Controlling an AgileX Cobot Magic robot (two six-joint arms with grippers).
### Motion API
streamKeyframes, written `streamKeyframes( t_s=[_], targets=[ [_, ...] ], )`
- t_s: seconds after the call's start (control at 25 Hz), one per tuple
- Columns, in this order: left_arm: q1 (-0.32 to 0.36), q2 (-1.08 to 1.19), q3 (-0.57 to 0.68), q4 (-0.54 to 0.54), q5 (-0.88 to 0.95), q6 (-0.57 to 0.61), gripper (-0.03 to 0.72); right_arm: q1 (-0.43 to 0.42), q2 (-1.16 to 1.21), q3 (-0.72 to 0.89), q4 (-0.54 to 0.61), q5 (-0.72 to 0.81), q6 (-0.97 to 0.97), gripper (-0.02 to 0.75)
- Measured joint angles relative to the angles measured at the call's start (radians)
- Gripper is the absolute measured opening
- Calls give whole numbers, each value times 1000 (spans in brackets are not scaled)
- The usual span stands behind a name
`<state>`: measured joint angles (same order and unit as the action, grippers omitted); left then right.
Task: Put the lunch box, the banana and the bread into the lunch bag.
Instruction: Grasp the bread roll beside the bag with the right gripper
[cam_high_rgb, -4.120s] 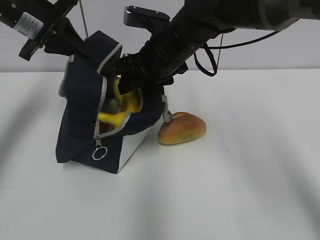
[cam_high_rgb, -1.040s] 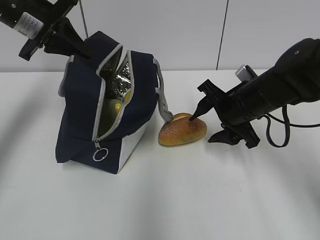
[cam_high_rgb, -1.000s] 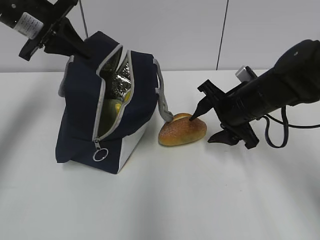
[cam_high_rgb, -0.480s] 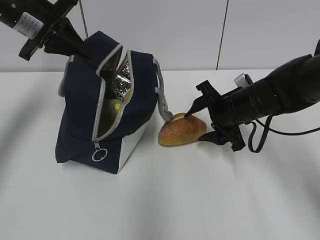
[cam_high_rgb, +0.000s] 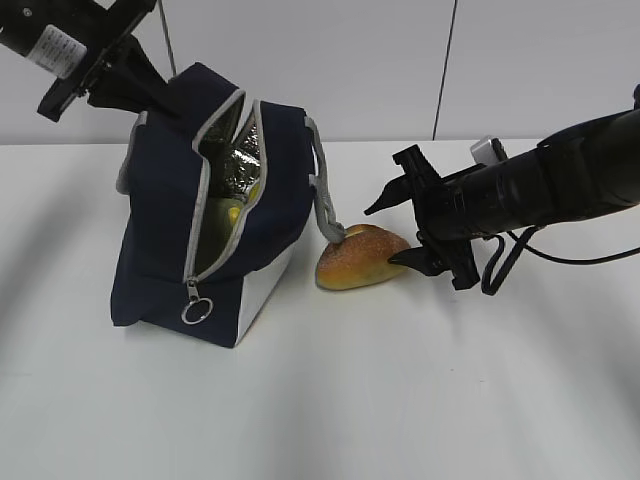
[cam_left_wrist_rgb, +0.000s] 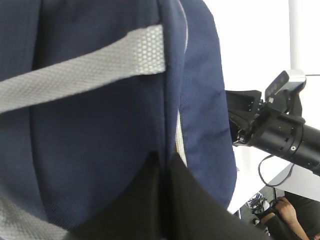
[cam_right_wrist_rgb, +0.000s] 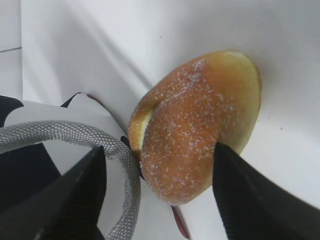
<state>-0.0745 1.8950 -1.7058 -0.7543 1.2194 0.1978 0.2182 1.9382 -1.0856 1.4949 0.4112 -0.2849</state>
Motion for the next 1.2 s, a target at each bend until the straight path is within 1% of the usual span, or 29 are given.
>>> streamKeyframes(
  t_s=[0.48, 0.96, 1.2],
  targets=[
    [0, 0, 0, 0, 0, 1, -3, 0, 0, 0, -10, 0, -6, 493],
    [0, 0, 0, 1, 0, 1, -3, 0, 26, 0, -10, 43, -8, 492],
    [0, 0, 0, 2, 0, 1, -3, 0, 82, 0, 74, 62, -15, 492]
  ],
)
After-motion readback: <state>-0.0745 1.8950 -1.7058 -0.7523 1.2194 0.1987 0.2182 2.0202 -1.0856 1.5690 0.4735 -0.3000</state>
